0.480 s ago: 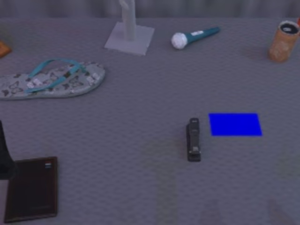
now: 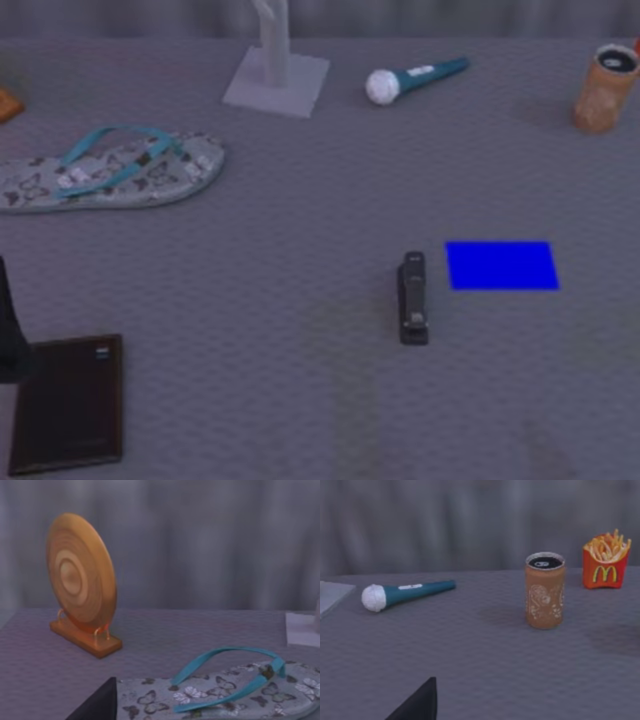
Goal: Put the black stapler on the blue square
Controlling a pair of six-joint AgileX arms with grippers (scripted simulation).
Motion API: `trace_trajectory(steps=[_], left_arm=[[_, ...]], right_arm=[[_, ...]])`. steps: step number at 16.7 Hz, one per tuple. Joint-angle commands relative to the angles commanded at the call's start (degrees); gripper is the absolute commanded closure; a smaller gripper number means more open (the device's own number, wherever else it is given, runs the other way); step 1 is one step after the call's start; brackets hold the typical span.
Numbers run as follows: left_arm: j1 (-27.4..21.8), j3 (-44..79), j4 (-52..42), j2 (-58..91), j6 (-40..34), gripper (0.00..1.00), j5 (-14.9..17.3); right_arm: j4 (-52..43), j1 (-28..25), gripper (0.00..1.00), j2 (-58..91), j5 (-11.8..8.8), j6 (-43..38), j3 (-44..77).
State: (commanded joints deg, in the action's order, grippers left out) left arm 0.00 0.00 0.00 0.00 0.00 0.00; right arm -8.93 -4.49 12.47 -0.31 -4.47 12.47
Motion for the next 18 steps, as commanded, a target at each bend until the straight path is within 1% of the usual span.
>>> trace_trajectory(steps=[4,12,15,18], left_arm=[[0.00,0.00,0.00,0.00,0.00,0.00,0.00],[0.00,0.00,0.00,0.00,0.00,0.00,0.00],[0.00,0.00,0.00,0.00,0.00,0.00,0.00],[0.00,0.00,0.00,0.00,0.00,0.00,0.00]], right_arm=[[-12.26,-5.54,0.00,20.22,0.11,-5.84,18.36],[-41.72,-18.47,0.00,71.39,0.45,-18.98,59.71],[-51.27,-22.80,0.00,86.67,0.44,-23.43,72.91],[-58.79,-26.31,0.00,99.02,0.40,-27.13,84.33]])
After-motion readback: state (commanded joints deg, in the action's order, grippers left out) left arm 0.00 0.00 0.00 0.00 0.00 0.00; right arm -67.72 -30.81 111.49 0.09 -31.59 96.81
